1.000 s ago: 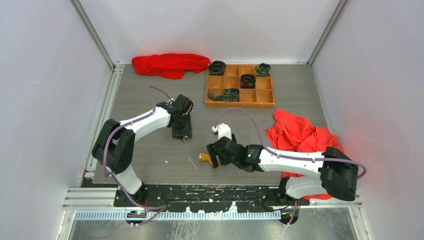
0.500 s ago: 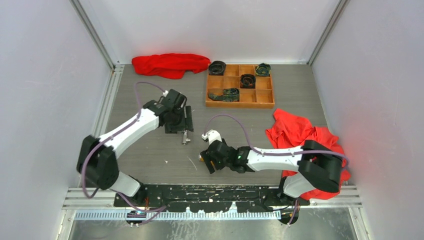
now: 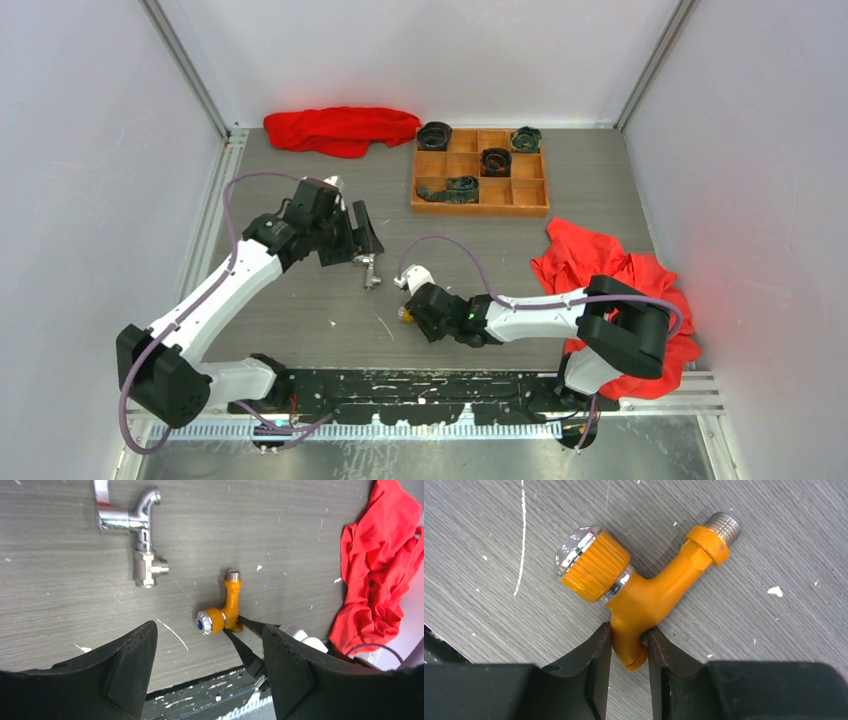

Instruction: Install the water faucets

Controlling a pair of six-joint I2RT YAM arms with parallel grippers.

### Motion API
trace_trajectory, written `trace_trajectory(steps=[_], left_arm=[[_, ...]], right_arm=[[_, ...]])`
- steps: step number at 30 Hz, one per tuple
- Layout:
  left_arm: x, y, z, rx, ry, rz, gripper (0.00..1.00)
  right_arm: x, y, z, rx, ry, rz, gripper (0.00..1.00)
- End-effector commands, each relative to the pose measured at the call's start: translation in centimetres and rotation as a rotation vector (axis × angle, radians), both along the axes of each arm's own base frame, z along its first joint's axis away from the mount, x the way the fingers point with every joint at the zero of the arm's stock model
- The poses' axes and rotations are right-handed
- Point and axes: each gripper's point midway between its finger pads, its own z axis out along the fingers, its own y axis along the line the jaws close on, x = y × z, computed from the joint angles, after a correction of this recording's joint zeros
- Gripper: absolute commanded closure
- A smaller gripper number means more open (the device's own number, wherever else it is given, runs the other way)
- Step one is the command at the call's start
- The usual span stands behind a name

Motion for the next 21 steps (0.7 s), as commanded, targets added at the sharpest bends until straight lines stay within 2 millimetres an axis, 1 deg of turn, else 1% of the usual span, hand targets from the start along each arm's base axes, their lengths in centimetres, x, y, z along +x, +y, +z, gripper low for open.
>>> trace_trajectory(steps=[1,2,4,5,7,9,10,12,14,16,21], left_arm=[[-1.1,-2.1,-0.4,-0.113,0.048,-0.09,0.24],[-1.5,-2.6,-0.6,-0.137,0.058,-0.117,0.24],[-2.1,-3.8,-0.8,-0.198,0.078,-0.182,0.24],[-2.4,-4.3,-0.9,-0.23,0.094,-0.213,0.24],[-3.3,-5.4,-0.7,-0.295,0.116,-0.284,0.24],[-3.9,-6.1,-1.4,-0.331,0.165,-0.325,0.24],[-4.2,-6.5,-1.3,-0.362,0.174,-0.349,0.24],[-4.9,-7.5,-0.6,-0.438,0.191,-0.405,0.24],[-5.4,-8.3,-0.2,-0.491,0.199,-0.443,0.24],[-6.0,-8.8,0.0,-0.521,0.211,-0.479,0.23],[-7.6,-10.1,-0.4,-0.564,0.266,-0.555,0.24]], right_arm=[[0.1,0.4,2.0,0.036,-0.073,0.102,0.94],[0.0,0.3,2.6,0.05,-0.091,0.119,0.96],[-1.5,0.3,3.4,0.111,-0.11,0.24,0.98],[-2.1,0.3,4.2,0.157,-0.136,0.292,0.98],[-3.3,0.1,6.1,0.26,-0.202,0.386,0.99],[-4.4,-0.1,8.9,0.383,-0.306,0.483,0.99],[-5.0,-0.4,9.8,0.42,-0.359,0.531,0.99],[-5.6,-0.8,11.7,0.516,-0.449,0.561,0.99],[-5.9,-1.0,12.3,0.528,-0.484,0.588,0.99],[-5.5,-1.1,12.6,0.489,-0.49,0.593,0.99],[-5.2,-0.6,13.1,0.441,-0.507,0.623,0.99]])
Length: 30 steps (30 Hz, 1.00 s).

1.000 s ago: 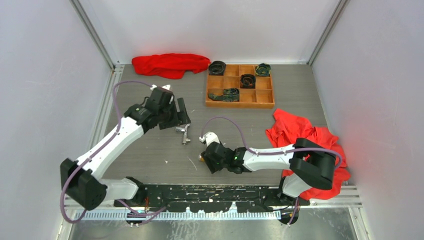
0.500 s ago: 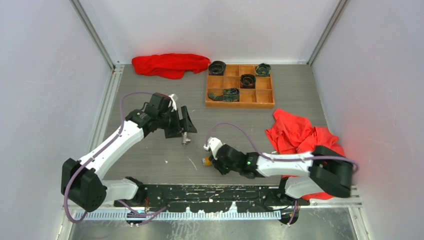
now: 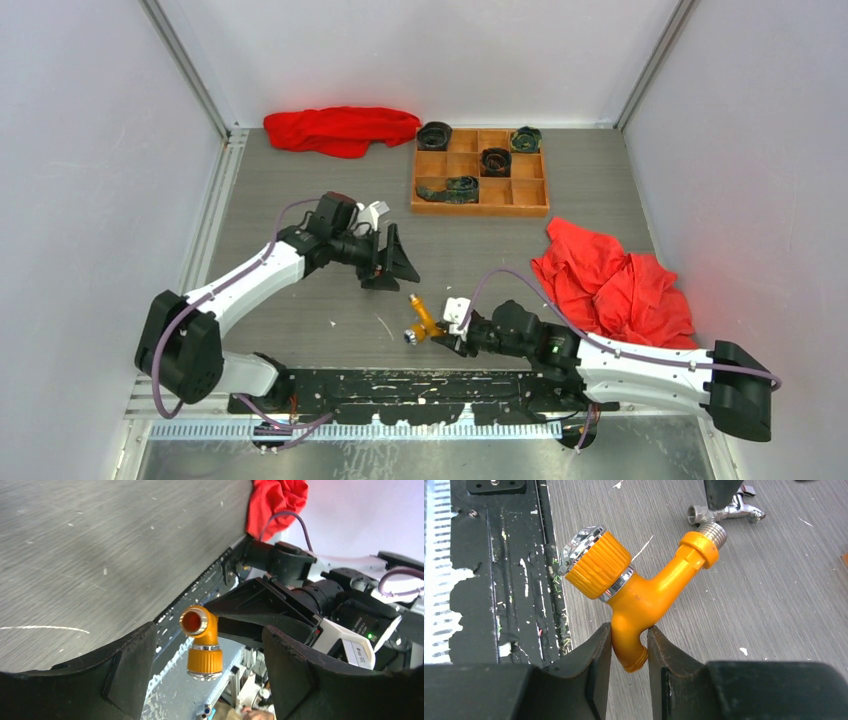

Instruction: Install the water faucets

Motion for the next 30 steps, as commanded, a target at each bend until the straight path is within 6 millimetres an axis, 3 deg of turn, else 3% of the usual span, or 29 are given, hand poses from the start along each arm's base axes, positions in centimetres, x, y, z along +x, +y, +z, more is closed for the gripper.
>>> trace_trajectory(steps=[1,7,10,13,16,21,23,24,26,28,30], left_arm=[[-1.7,-2.1,1.8,-0.142,-0.001,-0.132,0.24],[-3.3,-2.5,0.4,-0.116,0.021,-0.209,0.29],[-3.9,-3.0,0.3,-0.125,0.024,-0.239,0.37],[-4.4,-3.6,0.6,-0.142,0.022,-0.273,0.58],[-4.6,-3.7,0.3,-0.142,0.037,-0.28,0.97],[-3.8,-4.0,0.8,-0.153,0.016,-0.246,1.0],[-2.9,-4.0,1.5,-0.169,-0.015,-0.206,1.0],[-2.5,-3.9,1.9,-0.184,-0.029,-0.181,1.0],[-1.5,-3.9,3.6,-0.251,-0.11,-0.136,1.0],[-1.0,-3.9,4.9,-0.319,-0.201,-0.099,1.0],[-0.6,-3.8,7.0,-0.399,-0.316,-0.058,1.0]], right_arm=[[0.4,1.6,4.0,0.067,-0.118,0.052,0.99],[0.8,1.7,5.2,0.079,-0.174,0.053,0.99],[0.8,1.7,5.4,0.082,-0.179,0.057,0.99],[0.7,1.7,5.3,0.076,-0.172,0.06,0.99],[0.7,1.7,5.3,0.082,-0.169,0.057,0.99],[1.6,1.0,6.6,0.152,-0.143,-0.038,0.97],[2.9,0.0,8.1,0.23,-0.096,-0.166,0.51],[3.5,-0.6,9.0,0.272,-0.073,-0.229,0.32],[4.6,-2.3,11.2,0.399,0.0,-0.377,0.04],[5.6,-4.2,13.3,0.568,0.12,-0.517,0.0],[5.4,-5.0,15.1,0.694,0.208,-0.534,0.0]])
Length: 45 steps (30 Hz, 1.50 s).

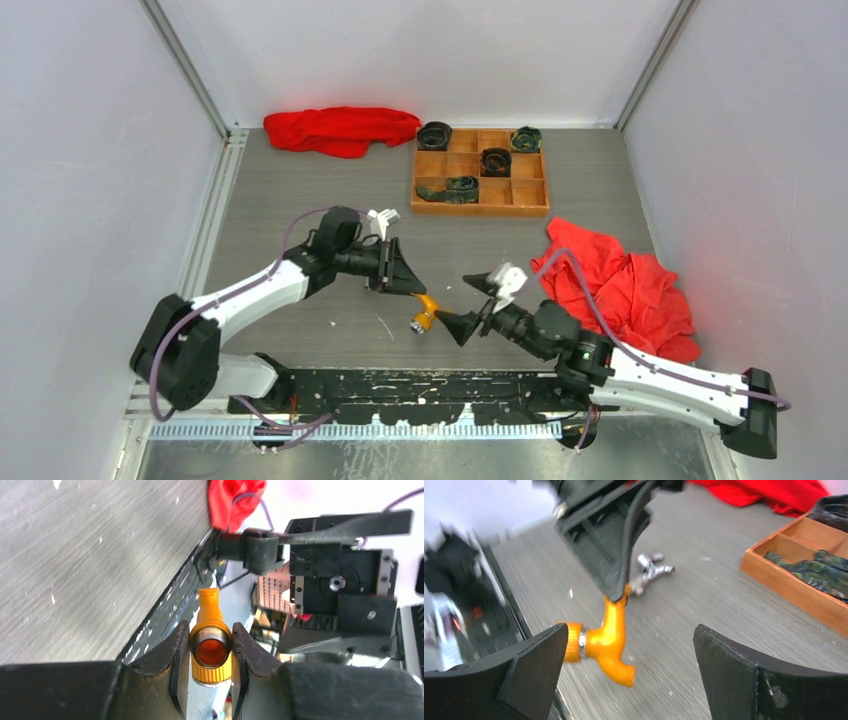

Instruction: Install the water faucets

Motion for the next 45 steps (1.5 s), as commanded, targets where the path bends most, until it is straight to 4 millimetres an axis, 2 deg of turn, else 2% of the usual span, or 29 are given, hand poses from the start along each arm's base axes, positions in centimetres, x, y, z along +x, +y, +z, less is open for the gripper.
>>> trace_trajectory(steps=[1,6,10,13,20,24,31,33,41,45], left_arm=[[2.0,-0.5,7.7,-0.292,-0.315,0.111,1.0],[2.5,0.4,11.8,-0.464,-0.542,0.209,1.0],[2.3,1.0,13.1,-0.54,-0.629,0.243,1.0],[2.0,1.4,13.9,-0.589,-0.658,0.256,1.0],[2.1,1.5,14.6,-0.619,-0.665,0.275,1.0],[1.9,1.3,14.8,-0.624,-0.656,0.251,1.0],[1.6,1.1,14.6,-0.631,-0.638,0.231,1.0],[1.6,1.1,14.6,-0.633,-0.634,0.232,1.0],[1.1,1.1,14.6,-0.653,-0.621,0.209,1.0],[1.1,1.1,14.7,-0.661,-0.618,0.206,1.0]], right_arm=[[1.5,-2.5,7.9,0.477,0.186,-0.176,0.0],[0.3,-2.1,11.5,0.691,0.299,-0.034,0.0],[0.4,-1.9,12.4,0.801,0.412,0.065,0.0],[1.0,-1.7,12.2,0.872,0.517,0.125,0.0],[1.1,0.7,10.7,0.847,0.619,0.253,0.0],[0.6,1.9,10.6,0.811,0.618,0.331,0.0],[0.8,2.8,10.6,0.818,0.625,0.377,0.28],[0.9,2.9,10.7,0.825,0.622,0.383,0.31],[1.5,3.3,11.5,0.842,0.602,0.39,0.25],[1.8,3.5,11.4,0.847,0.603,0.39,0.25]])
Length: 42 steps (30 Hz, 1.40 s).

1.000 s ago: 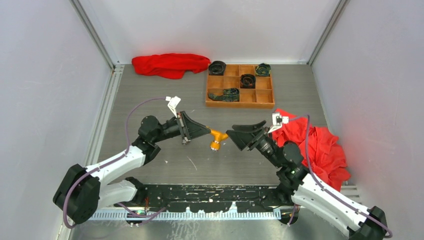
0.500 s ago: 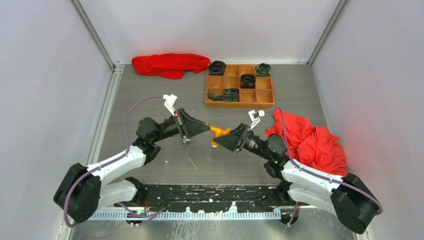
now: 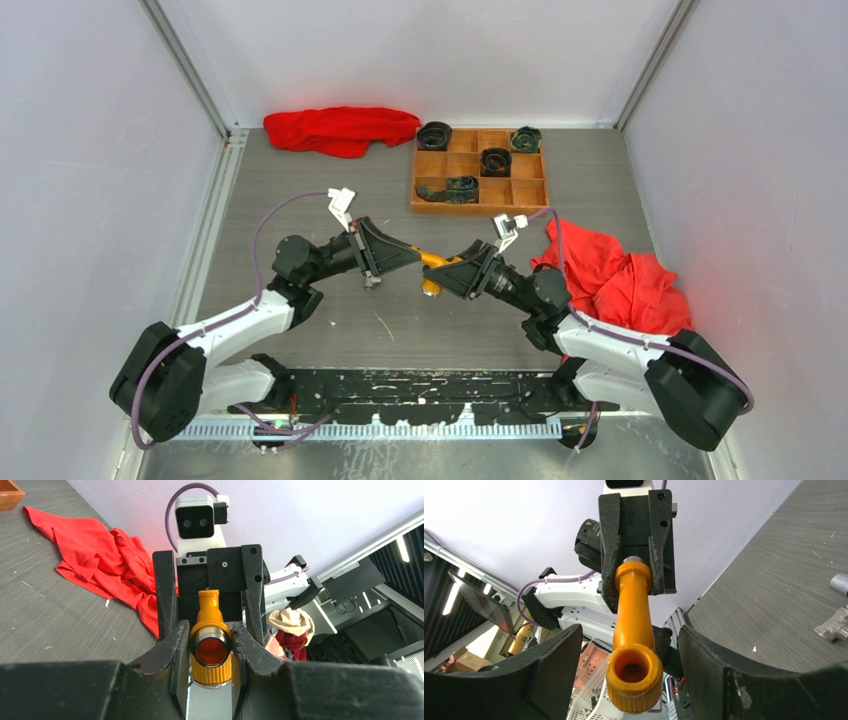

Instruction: Install the water faucets

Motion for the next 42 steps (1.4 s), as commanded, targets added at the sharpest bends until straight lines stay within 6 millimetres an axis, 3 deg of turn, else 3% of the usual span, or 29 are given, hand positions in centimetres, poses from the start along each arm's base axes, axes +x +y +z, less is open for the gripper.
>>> trace_trajectory(steps=[1,7,10,13,14,16,17,19,21,24,25,29,34,42], left_arm=[[-0.7,0.3,2.3,-0.066,-0.085,-0.016,1.0],[-0.8,0.4,2.2,-0.064,-0.081,-0.02,1.0],[-0.9,0.4,2.2,-0.064,-0.079,-0.023,1.0],[-1.0,0.4,2.2,-0.062,-0.078,-0.028,1.0],[-1.1,0.4,2.3,-0.051,-0.081,-0.036,0.91],[-1.0,0.4,1.9,0.004,-0.084,-0.04,0.56],[-0.9,0.6,1.5,0.045,-0.086,-0.032,0.44],[-0.7,1.1,0.9,0.139,-0.12,0.016,0.29],[-0.4,2.3,-0.5,0.272,-0.143,0.089,0.21],[-0.5,4.4,0.1,0.38,-0.289,0.194,0.18],[-0.6,4.8,0.4,0.392,-0.343,0.212,0.18],[-1.4,5.9,1.0,0.434,-0.617,0.276,0.18],[-2.3,5.3,-0.3,0.611,-1.021,0.267,0.23],[-1.0,3.2,-1.4,0.896,-1.479,0.274,0.24]], right_arm=[[-0.1,-0.2,3.4,0.087,-0.09,0.001,0.27],[0.0,-0.1,3.8,0.112,-0.084,0.009,0.52],[0.0,-0.1,4.1,0.145,-0.072,0.019,0.84],[0.0,-0.3,4.1,0.175,-0.034,0.029,0.99],[0.0,-0.3,4.1,0.181,-0.017,0.034,0.99],[0.3,-0.5,3.9,0.189,0.042,0.041,0.99],[0.4,-0.6,3.9,0.19,0.078,0.049,0.99],[0.3,-0.6,3.9,0.176,0.153,0.098,0.99],[0.1,-0.6,3.9,0.155,0.209,0.142,0.99],[0.7,-0.5,2.9,0.06,0.306,0.172,0.99],[1.1,-0.2,1.6,-0.016,0.376,0.182,1.0],[0.9,0.3,0.5,-0.138,0.487,0.332,1.0],[0.4,0.7,0.7,-0.093,0.646,0.502,1.0],[0.8,0.9,0.0,-0.114,0.708,0.482,1.0]])
